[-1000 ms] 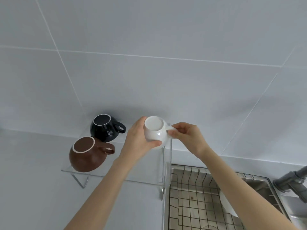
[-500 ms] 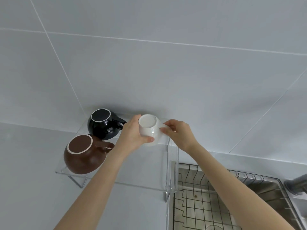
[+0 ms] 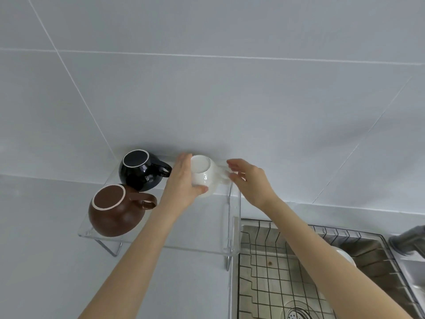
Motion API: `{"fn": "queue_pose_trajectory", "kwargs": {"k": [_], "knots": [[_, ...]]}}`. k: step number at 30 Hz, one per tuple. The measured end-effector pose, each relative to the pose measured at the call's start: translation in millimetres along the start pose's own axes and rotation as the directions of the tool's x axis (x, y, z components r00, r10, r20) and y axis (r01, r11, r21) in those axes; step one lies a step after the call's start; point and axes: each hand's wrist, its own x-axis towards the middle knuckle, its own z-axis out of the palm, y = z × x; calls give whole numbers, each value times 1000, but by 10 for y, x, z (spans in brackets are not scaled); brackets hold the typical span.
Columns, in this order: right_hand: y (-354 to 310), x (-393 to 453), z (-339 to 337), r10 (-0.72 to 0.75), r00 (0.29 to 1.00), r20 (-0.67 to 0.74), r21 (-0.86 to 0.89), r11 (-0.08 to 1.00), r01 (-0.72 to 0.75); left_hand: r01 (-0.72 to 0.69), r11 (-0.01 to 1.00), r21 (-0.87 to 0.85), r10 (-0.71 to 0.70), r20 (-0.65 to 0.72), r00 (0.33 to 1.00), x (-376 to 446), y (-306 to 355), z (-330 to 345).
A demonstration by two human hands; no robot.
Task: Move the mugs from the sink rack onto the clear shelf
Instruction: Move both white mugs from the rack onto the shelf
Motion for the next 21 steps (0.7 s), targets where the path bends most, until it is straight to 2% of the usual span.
{"fn": "queue_pose_trajectory", "kwargs": {"k": [3,6,10,12,15,18,21], "knots": [[62,-203,-258,18,998,-58,107,994,-12,-132,985,114,141,-74,987,-159,237,90],[248,-562,-559,96,990,-101,196,978,-75,-287,956,55,291,-109,950,-452,608,304],[742,-1172,-964,253,949,-188,244,948,-205,-371,918,-138,380,48,924,-881,1020,865],[1057,-1458,-1095,353,912,-209,220,926,-308,-342,916,-210,379,169,910,-1031,1131,1169],[1549,-1813,-1256,497,831,-250,229,864,-448,-223,940,-258,304,338,891,-1141,1266,1651],[1930,-2031,-1314,581,781,-228,141,814,-564,-131,964,-230,228,466,855,-1171,1329,2099],[2217,-2154,-1275,623,763,-172,34,778,-628,-86,979,-187,177,550,816,-1161,1331,2451]]}}
